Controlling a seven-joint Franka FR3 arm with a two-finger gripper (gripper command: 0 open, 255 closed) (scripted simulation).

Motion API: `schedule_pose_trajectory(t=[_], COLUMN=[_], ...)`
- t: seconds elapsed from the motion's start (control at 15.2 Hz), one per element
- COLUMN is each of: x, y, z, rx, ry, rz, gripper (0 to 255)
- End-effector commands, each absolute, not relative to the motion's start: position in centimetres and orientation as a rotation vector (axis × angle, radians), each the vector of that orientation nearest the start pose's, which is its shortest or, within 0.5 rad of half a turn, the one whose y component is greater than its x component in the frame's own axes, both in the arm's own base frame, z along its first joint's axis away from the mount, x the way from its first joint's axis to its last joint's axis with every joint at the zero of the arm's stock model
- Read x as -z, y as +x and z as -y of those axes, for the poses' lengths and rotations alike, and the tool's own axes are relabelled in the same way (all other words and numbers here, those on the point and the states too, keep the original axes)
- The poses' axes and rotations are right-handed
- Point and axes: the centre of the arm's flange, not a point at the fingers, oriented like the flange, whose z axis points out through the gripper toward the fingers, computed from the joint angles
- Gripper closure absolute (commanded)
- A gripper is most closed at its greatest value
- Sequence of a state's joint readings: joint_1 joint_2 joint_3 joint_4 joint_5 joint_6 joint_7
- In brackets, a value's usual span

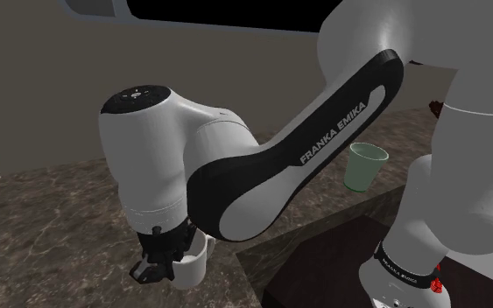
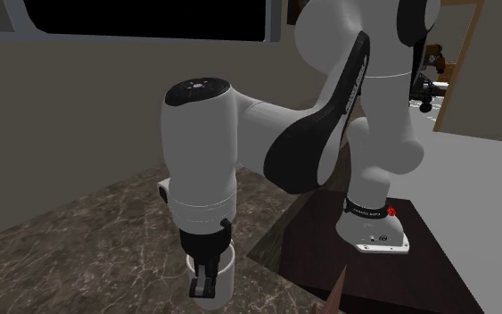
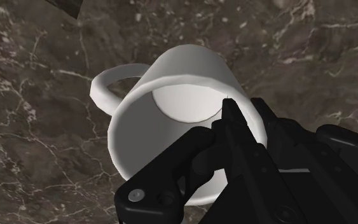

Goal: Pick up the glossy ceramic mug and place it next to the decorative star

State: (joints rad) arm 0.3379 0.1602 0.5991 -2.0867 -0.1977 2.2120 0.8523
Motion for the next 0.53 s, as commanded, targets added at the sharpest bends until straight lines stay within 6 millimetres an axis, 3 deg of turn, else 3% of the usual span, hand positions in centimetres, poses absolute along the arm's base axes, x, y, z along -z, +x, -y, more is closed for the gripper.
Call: schedule_pose_trajectory(t=[0.0,0.07,0.13,0.46], x=[-36.13,-36.13,-36.13,-36.13], y=[34.58,34.58,34.58,34.58], z=[-44.95,-44.95,-44.95,-44.95], rx=[0.083,0.083,0.083,0.083], ry=[-3.169,-3.169,-3.169,-3.169], rz=[0.314,0.314,0.314,0.314], gripper=[255,255,0,0])
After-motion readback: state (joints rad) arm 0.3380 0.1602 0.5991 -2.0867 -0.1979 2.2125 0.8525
